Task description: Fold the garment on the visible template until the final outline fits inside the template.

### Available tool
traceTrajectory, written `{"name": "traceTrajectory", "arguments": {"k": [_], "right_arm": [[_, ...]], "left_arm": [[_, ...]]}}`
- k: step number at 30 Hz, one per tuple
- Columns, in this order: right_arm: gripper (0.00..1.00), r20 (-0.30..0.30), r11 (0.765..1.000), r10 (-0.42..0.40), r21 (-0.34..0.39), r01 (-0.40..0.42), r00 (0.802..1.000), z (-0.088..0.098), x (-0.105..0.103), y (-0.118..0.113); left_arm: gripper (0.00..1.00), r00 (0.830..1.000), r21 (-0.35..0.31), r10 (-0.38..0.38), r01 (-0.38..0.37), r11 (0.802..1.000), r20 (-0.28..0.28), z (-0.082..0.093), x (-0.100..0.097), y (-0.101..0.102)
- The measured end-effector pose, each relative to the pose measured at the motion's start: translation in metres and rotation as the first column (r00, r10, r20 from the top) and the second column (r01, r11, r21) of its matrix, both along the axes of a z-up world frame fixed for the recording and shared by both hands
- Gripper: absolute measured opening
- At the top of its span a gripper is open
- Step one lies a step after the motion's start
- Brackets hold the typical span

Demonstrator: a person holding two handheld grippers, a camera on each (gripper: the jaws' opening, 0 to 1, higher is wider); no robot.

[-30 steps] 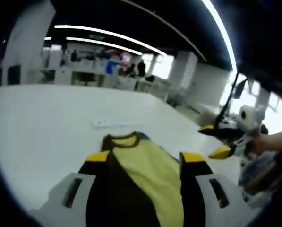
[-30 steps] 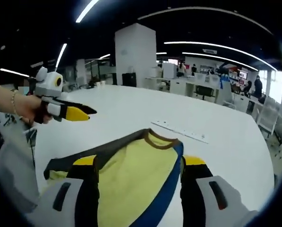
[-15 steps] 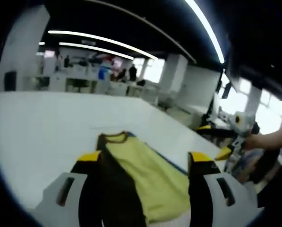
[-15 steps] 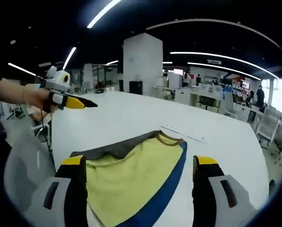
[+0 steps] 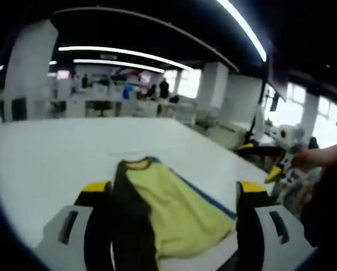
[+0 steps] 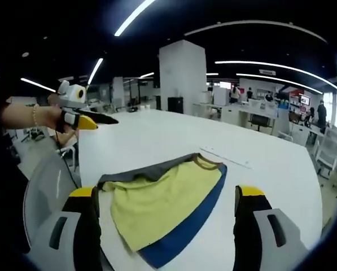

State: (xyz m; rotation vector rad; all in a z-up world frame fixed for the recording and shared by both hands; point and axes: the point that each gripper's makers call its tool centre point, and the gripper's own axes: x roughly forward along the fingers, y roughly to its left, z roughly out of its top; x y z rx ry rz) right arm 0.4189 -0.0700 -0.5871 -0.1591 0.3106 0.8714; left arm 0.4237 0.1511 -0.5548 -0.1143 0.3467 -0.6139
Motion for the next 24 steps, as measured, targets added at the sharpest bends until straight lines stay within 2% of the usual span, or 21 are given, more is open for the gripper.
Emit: {"name": "traceTrajectory", "arguments": {"k": [3,7,13,16,21,24], "right_arm": [[0.99,-0.035,1.0,-0.027,0.003,0.027,0.999,-0.004,-0.007,-0.011],[1.0,-0.032,0.998,-0.061,0.007,0.062,0.998,-0.004,-0.015,-0.02],[0.99,-0.053,0.988,-0.155,0.007,0.156,0.986,-0.007,-0.033,-0.034],[0.99,-0.074,0.983,-0.181,0.011,0.182,0.981,-0.011,-0.041,-0.037],[0.99,-0.096,0.976,-0.214,0.006,0.216,0.972,-0.021,-0.048,-0.043],[0.98,-0.155,0.97,-0.238,0.013,0.243,0.959,-0.033,-0.052,-0.046]], "left_arm": [[0.9,0.999,0.012,0.013,-0.013,1.0,-0.03,-0.002,-0.011,0.006],[0.96,1.0,0.018,0.022,-0.021,1.0,-0.017,0.002,-0.02,0.016],[0.99,0.999,0.044,0.013,-0.011,0.999,-0.05,0.001,-0.029,0.037],[1.0,0.999,0.037,0.006,-0.005,0.999,-0.04,0.003,-0.03,0.047],[1.0,0.999,0.027,0.015,-0.013,1.0,-0.051,-0.002,-0.03,0.06],[0.99,0.998,0.024,0.016,-0.014,1.0,-0.066,-0.007,-0.028,0.063]]}}
